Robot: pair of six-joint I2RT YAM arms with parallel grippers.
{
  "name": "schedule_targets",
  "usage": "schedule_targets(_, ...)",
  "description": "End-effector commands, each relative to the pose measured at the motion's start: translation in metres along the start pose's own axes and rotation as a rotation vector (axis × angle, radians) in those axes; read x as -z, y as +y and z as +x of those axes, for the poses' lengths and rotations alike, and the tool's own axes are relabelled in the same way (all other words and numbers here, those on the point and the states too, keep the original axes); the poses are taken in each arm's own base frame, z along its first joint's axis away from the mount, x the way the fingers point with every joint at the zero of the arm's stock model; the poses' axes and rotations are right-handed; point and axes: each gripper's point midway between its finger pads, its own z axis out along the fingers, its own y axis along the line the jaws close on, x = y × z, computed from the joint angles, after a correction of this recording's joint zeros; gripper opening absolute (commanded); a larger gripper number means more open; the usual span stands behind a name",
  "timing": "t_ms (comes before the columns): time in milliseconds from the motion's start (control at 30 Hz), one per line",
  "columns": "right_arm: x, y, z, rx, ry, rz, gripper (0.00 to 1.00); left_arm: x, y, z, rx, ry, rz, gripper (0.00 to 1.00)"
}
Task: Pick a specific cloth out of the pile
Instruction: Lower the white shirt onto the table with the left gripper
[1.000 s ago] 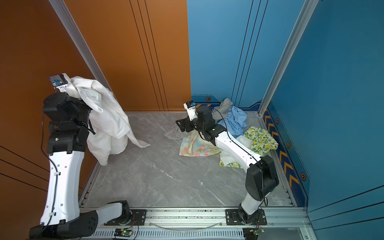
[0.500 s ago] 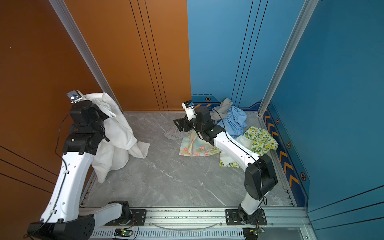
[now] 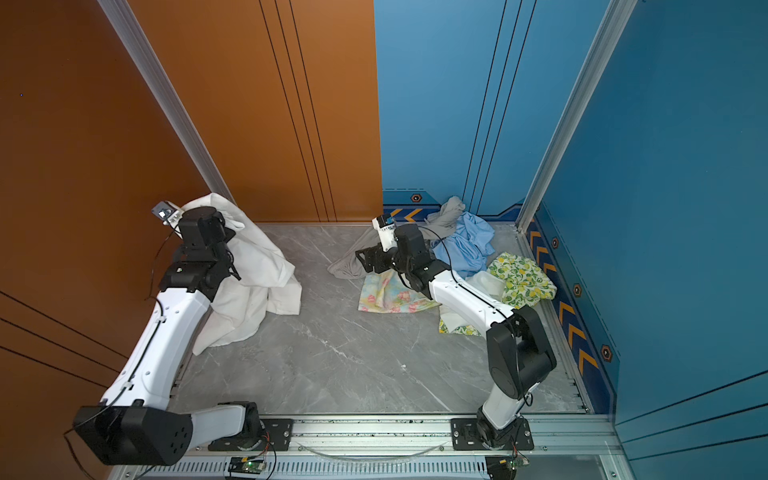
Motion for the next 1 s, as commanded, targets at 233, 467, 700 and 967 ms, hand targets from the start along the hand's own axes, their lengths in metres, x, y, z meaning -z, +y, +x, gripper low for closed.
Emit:
schedule_targets(233,0.012,0.009,-0.014,-0.033,-0.080,-0.054,0.83,0.016,0.077,0.072,0.132,0.093,-0.089,0.00)
schedule_targets(467,0.010,0.007,-0.010,-0.056,-0.093,-0.062,0.83,0.016,0.116,0.127,-0.045,0.177,-0.199,0.00)
schedule_targets(700,0.008,0.002,0.002,-0.062,-0.074,-0.049,0.83,0.000,0.130,0.160,-0.236,0.234,-0.295,0.00)
schedule_targets(967,0.011,-0.024,0.031,-0.022,-0.029,0.053,0.84,-0.027,0.119,0.215,-0.503,0.381,-0.311,0.00)
